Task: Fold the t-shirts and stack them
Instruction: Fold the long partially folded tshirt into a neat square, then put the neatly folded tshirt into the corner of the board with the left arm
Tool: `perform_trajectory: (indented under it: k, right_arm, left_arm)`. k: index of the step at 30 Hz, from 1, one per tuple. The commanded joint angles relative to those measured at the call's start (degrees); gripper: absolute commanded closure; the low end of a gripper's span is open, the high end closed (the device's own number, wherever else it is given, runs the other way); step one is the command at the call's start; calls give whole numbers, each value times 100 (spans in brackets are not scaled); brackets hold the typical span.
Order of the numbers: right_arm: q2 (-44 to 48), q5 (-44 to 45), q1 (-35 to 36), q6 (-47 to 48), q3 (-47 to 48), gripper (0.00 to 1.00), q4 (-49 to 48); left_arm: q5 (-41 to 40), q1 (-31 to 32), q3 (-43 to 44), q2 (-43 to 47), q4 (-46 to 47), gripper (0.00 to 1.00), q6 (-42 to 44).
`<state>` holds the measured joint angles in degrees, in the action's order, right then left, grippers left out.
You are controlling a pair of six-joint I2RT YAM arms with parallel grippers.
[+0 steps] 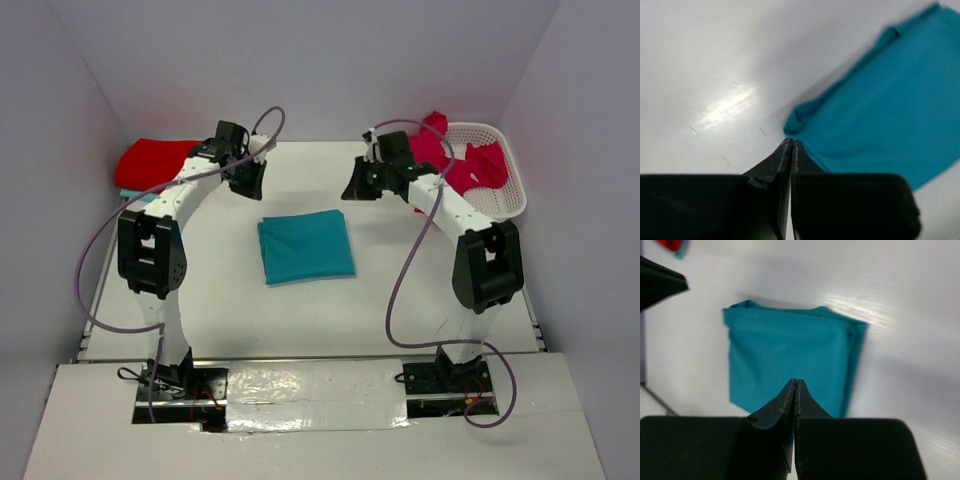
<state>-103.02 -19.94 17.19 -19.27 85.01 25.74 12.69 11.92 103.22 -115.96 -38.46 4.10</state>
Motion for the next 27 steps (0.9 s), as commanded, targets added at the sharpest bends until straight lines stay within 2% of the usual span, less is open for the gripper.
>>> perform_trajectory:
  k: [1, 4, 5, 6, 7, 8, 9, 10, 11, 12, 13, 14, 20, 27]
  right_arm:
    - [-478, -913, 171, -331, -380, 100, -710]
    - [-1016, -1239, 171, -691, -336, 100, -885]
    - [-1053, -1257, 153, -779, -354, 100, -938]
    - [-1044, -1214, 153, -833, -415, 100, -956]
    - [-844, -1135, 153, -824, -485, 100, -965]
    - [-703, -1004, 153, -833, -721, 94, -991]
    - [-415, -655, 162, -920, -853, 81, -983]
    - [-299, -477, 144, -964, -985, 73, -948]
    - [-210, -327, 162, -1000, -1213, 68, -887]
    - [-88, -65, 179, -1052, -1302, 62, -851]
    - [-60, 51, 205, -1061, -1390, 61, -816]
    - [-60, 122, 223, -1070, -1504, 60, -798]
    - [-491, 403, 399, -1053, -1514, 59, -482]
    - [-666, 421, 478, -1149, -1734, 59, -596]
  left_arm:
    - [769, 441, -644, 549, -65, 87, 108]
    - [1358, 495, -742, 76, -512, 91, 188]
    - [1298, 478, -655, -31, -627, 90, 179]
    - [1298, 434, -619, -67, -750, 82, 240]
    - [1245, 312, -636, 81, -821, 68, 188]
    - [1140, 232, -897, 265, -734, 50, 66]
    - [757, 84, -1144, 780, -342, 23, -405]
    - [596, 30, -1451, 1081, -68, 12, -836]
    - [507, -5, -2185, 1372, 239, 2, -1336]
    - [568, 12, -2549, 1870, 564, 1, -1533]
    - [707, 29, -2996, 1980, 1029, 1, -1709]
    - [839, 73, -3027, 1981, 1051, 1, -1963]
    - [999, 153, -3387, 1252, 1235, 1, -2773]
    - [647, 65, -3474, 821, 1200, 1, -2871]
